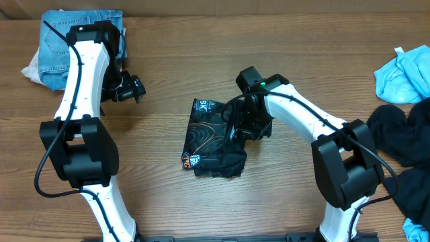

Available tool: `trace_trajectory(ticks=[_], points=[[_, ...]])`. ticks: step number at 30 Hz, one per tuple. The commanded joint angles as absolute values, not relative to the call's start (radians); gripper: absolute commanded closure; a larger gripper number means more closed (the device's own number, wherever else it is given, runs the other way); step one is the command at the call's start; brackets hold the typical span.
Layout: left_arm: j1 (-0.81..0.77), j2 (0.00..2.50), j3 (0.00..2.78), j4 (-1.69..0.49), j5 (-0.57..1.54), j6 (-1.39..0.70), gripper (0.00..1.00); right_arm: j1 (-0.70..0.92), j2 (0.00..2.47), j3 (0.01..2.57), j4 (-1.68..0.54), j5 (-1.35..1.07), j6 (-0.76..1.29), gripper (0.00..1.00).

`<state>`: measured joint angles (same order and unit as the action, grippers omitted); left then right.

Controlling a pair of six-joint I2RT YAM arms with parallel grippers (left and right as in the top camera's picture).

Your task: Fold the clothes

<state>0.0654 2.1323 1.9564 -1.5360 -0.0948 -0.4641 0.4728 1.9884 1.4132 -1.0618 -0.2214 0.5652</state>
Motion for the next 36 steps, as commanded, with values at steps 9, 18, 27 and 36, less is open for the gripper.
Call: trace_trajectory(ticks=[9, 18, 27, 36], points=[[0.063, 2.124, 1.954, -1.538, -0.104, -0.449, 0.00, 0.446, 1.975, 1.411, -1.218, 0.025, 0.576, 0.96], [0.063, 2.124, 1.954, -1.536, -0.103, -0.449, 0.00, 0.376, 1.975, 1.414, -1.334, 0.104, 0.620, 0.18], [0.062, 2.124, 1.954, -1.534, -0.100, -0.449, 0.00, 0.373, 1.967, 1.546, -1.493, 0.085, 0.635, 0.08], [0.062, 2.124, 1.954, -1.531, -0.100, -0.449, 0.00, 0.463, 1.861, 1.628, -1.549, -0.167, 0.436, 0.10]])
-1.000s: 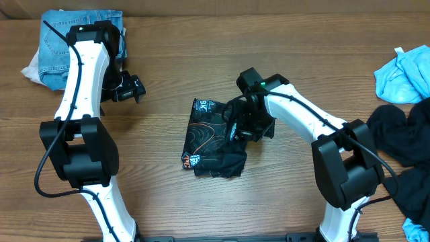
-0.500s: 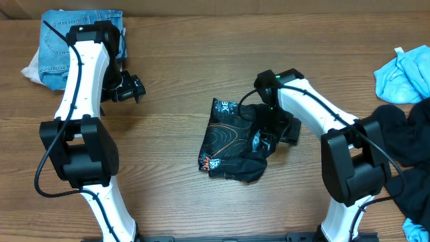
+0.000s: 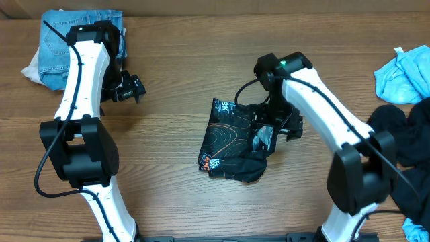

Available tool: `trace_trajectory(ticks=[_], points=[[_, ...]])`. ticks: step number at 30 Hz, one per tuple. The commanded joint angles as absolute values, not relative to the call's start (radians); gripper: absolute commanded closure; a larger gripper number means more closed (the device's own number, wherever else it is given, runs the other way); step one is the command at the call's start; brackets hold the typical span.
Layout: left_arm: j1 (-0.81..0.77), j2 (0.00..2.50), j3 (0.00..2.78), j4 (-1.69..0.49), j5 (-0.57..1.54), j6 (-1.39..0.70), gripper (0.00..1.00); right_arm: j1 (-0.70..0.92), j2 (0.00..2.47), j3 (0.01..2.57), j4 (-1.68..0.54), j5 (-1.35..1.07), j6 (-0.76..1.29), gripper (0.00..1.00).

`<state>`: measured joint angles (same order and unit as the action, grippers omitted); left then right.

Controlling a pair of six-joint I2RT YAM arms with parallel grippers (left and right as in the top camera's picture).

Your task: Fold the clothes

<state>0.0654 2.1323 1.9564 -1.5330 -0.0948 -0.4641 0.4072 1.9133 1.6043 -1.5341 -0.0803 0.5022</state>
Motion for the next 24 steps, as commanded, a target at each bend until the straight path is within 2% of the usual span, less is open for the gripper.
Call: trace_trajectory(ticks=[1, 11, 17, 24], points=[[0.062, 2.124, 1.954, -1.531, -0.100, -0.449, 0.00, 0.482, 1.861, 1.617, -1.550, -0.167, 0.436, 0.10], [0.062, 2.124, 1.954, -1.528, -0.100, -0.449, 0.00, 0.616, 1.861, 1.374, -1.384, -0.180, 0.491, 0.10], [0.062, 2.124, 1.954, -1.528, -0.100, -0.449, 0.00, 0.580, 1.861, 1.309, -1.377, -0.054, 0.574, 0.47], [0.056, 2.124, 1.954, -1.529, -0.100, -0.449, 0.00, 0.538, 1.861, 1.308, -1.408, -0.010, 0.617, 0.73]])
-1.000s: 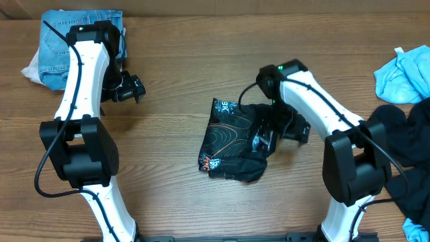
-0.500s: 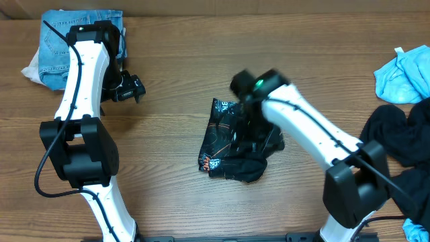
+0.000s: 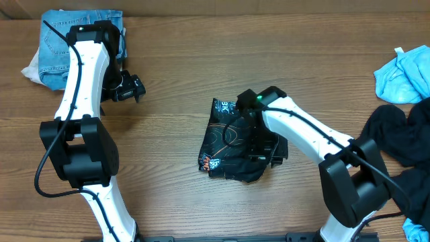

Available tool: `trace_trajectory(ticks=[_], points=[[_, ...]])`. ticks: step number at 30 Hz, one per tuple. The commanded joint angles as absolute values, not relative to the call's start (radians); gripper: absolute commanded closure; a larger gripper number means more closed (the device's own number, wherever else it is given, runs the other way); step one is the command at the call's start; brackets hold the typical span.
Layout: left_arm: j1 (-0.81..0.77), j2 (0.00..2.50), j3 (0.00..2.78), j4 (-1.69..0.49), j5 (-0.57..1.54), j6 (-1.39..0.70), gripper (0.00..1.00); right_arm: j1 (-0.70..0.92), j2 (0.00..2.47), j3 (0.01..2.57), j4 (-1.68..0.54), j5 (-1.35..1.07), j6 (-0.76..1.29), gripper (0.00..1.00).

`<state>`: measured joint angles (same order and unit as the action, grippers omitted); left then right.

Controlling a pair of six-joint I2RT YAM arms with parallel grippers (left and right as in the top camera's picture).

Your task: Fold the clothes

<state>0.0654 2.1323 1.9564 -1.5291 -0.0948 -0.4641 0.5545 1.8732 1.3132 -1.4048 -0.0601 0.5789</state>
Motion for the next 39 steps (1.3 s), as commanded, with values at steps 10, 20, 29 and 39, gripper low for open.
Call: trace_trajectory(ticks=[10, 20, 29, 39], points=[[0.056, 2.124, 1.954, -1.517, -0.100, -0.449, 0.00, 0.531, 1.851, 1.390, -1.443, -0.016, 0.620, 0.72], [0.056, 2.124, 1.954, -1.509, -0.083, -0.449, 0.00, 0.639, 1.832, 1.446, -1.390, -0.060, 0.351, 0.10], [0.056, 2.124, 1.954, -1.510, -0.078, -0.448, 0.00, 0.639, 1.843, 1.351, -1.258, -0.038, 0.367, 0.36], [0.056, 2.124, 1.954, -1.515, -0.078, -0.448, 0.00, 0.572, 1.843, 1.341, -1.267, 0.030, 0.427, 0.67]])
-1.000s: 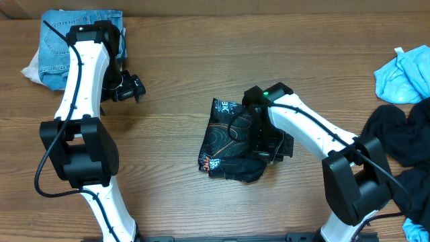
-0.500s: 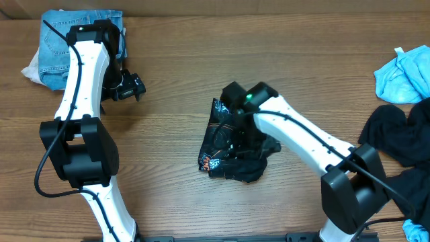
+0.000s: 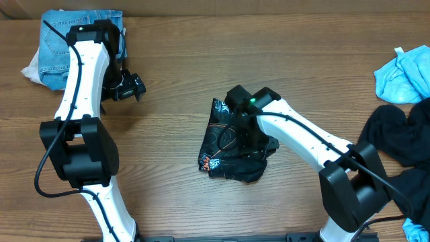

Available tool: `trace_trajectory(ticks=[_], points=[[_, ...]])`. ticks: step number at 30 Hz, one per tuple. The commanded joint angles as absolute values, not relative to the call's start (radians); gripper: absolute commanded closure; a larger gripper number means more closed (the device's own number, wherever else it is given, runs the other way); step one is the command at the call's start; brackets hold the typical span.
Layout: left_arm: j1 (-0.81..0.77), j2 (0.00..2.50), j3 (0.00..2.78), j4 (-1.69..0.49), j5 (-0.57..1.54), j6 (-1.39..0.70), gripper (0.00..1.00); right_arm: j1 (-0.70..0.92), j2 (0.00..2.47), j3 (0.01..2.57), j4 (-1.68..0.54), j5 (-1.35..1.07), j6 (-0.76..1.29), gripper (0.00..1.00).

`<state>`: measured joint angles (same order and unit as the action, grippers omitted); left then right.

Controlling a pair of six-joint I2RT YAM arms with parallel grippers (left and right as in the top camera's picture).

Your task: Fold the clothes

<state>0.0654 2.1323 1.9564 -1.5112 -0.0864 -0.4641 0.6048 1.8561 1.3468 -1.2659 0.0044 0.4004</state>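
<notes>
A black garment with thin orange line prints (image 3: 222,142) lies crumpled in a rough square at the middle of the table. My right gripper (image 3: 254,142) is down on its right half, under the wrist; its fingers are hidden, so whether they hold cloth cannot be told. My left gripper (image 3: 134,89) hangs over bare wood at the far left, fingers apart and nothing between them, far from the garment.
Folded blue denim (image 3: 60,37) sits on something white at the back left corner. A light blue cloth (image 3: 403,70) and a heap of black cloth (image 3: 403,144) lie at the right edge. Bare wood surrounds the garment.
My right arm's wrist has shifted a little left and toward the garment's middle. The garment lies where it was. The left arm has not moved.
At first the garment lay left of center with my right gripper on its right side. Then garment and gripper were both further right, the gripper at its right edge. After that the gripper was over the right half, and now sits slightly more inward.
</notes>
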Motion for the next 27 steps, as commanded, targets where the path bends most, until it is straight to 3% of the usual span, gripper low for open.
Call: trace_trajectory(ticks=[1, 7, 12, 17, 19, 23, 27], points=[[0.056, 2.124, 1.954, -1.515, -0.078, -0.444, 0.00, 0.563, 1.843, 1.341, -1.268, 0.030, 0.427, 0.71], [0.056, 2.124, 1.954, -1.515, -0.078, -0.441, 0.00, 0.542, 1.843, 1.341, -1.272, 0.034, 0.446, 0.92], [0.056, 2.124, 1.954, -1.515, -0.078, -0.441, 0.00, 0.521, 1.843, 1.341, -1.363, 0.121, 0.614, 0.96], [0.056, 2.124, 1.954, -1.512, -0.077, -0.441, 0.00, 0.503, 1.843, 1.342, -1.400, 0.112, 0.628, 0.95], [0.056, 2.124, 1.954, -1.511, -0.077, -0.441, 0.00, 0.504, 1.843, 1.342, -1.383, 0.111, 0.604, 0.87], [0.056, 2.124, 1.954, -1.510, -0.077, -0.441, 0.00, 0.505, 1.842, 1.362, -1.350, 0.104, 0.539, 0.51], [0.056, 2.124, 1.954, -1.506, -0.077, -0.441, 0.00, 0.506, 1.837, 1.419, -1.340, 0.042, 0.422, 0.46]])
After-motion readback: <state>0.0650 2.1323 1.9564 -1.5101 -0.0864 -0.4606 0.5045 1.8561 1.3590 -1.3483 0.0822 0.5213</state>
